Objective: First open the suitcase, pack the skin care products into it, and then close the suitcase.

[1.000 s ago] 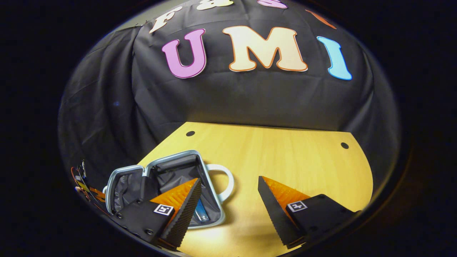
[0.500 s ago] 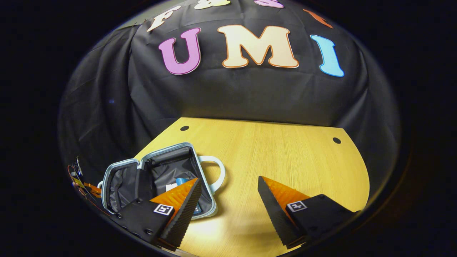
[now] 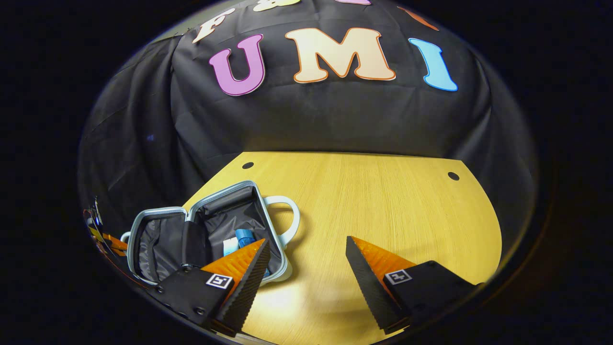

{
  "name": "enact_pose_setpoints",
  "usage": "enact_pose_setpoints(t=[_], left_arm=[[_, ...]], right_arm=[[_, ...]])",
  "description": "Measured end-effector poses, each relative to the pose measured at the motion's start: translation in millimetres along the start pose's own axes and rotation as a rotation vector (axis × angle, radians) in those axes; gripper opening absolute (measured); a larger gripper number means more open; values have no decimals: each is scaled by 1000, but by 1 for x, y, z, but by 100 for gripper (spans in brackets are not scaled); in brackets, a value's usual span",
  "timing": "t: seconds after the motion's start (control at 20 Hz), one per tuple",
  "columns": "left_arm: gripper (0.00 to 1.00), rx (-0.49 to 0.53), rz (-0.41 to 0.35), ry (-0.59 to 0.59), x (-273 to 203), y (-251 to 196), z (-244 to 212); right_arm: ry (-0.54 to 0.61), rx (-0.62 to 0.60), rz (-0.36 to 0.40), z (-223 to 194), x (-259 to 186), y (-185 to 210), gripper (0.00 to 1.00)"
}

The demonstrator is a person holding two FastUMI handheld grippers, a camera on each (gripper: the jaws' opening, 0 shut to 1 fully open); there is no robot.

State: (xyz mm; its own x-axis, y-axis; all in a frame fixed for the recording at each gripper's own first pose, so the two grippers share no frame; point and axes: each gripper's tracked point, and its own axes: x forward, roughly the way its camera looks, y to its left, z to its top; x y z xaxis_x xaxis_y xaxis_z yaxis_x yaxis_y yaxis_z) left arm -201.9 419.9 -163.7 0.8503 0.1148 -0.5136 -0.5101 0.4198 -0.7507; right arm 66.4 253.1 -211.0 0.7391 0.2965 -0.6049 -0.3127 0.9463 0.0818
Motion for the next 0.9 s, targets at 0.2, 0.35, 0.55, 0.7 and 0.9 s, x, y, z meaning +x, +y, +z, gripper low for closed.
enact_pose_setpoints(t=[0.2,0.35,0.55,0.7,0.9], left_arm=[[0,96,-17,-26,-19,-41,-3],[0,174,5,-29,-30,-65,-8],[0,277,67,14,-35,-95,-20],[0,371,86,44,-41,-122,-32],[0,453,92,51,-41,-156,-43]], right_arm=[[-2,36,-3,-4,-2,-14,99],[-24,64,-12,2,-5,-29,96],[-44,102,-38,2,-13,-55,99],[-44,126,-62,-5,-22,-76,99],[-32,151,-70,-16,-37,-95,99]])
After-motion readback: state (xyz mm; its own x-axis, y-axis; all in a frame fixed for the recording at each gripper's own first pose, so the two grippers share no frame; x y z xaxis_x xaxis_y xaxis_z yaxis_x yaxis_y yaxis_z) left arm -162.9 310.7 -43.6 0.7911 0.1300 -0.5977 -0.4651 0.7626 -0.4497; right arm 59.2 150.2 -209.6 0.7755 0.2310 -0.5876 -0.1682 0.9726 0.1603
